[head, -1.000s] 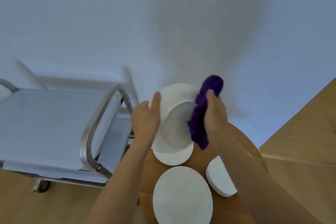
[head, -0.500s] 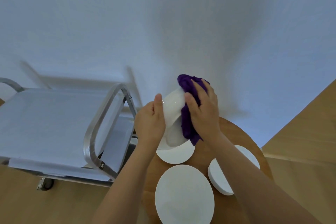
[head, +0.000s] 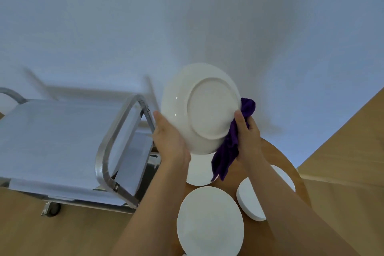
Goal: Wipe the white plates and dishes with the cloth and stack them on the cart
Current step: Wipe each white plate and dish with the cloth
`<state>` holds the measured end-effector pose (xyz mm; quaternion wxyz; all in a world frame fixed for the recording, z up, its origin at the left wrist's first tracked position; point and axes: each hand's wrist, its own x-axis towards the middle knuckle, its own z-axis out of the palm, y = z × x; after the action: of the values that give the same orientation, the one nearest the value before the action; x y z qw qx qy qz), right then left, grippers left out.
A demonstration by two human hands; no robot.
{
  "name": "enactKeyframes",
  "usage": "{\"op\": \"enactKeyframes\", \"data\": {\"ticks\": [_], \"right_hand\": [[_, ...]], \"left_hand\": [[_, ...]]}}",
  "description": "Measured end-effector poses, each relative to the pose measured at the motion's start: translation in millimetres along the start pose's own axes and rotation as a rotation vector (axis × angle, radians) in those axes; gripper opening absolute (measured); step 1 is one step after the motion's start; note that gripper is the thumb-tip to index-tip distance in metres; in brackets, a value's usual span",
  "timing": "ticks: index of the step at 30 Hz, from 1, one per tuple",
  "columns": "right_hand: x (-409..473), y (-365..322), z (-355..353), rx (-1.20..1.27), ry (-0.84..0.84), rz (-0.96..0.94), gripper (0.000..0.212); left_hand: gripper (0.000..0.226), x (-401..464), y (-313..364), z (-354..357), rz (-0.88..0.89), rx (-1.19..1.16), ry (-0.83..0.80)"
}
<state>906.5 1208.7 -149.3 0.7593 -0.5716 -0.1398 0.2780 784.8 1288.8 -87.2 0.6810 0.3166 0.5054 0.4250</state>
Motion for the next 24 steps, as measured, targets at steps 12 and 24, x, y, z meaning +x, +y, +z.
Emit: {"op": "enactKeyframes", "data": {"ticks": [12, 24], "right_hand": [[11.7, -32.1, -26.9, -0.123, -0.159, 0.226, 0.061], [-33.3, 10.4, 10.5, -0.248, 0.064, 0.042, 0.015]], "left_hand": [[0.04, 8.9, 17.8, -45.1, -0.298, 0.148, -0.921], [0.011, -21.4, -30.4, -6.1, 0.071, 0.371, -0.687]]}}
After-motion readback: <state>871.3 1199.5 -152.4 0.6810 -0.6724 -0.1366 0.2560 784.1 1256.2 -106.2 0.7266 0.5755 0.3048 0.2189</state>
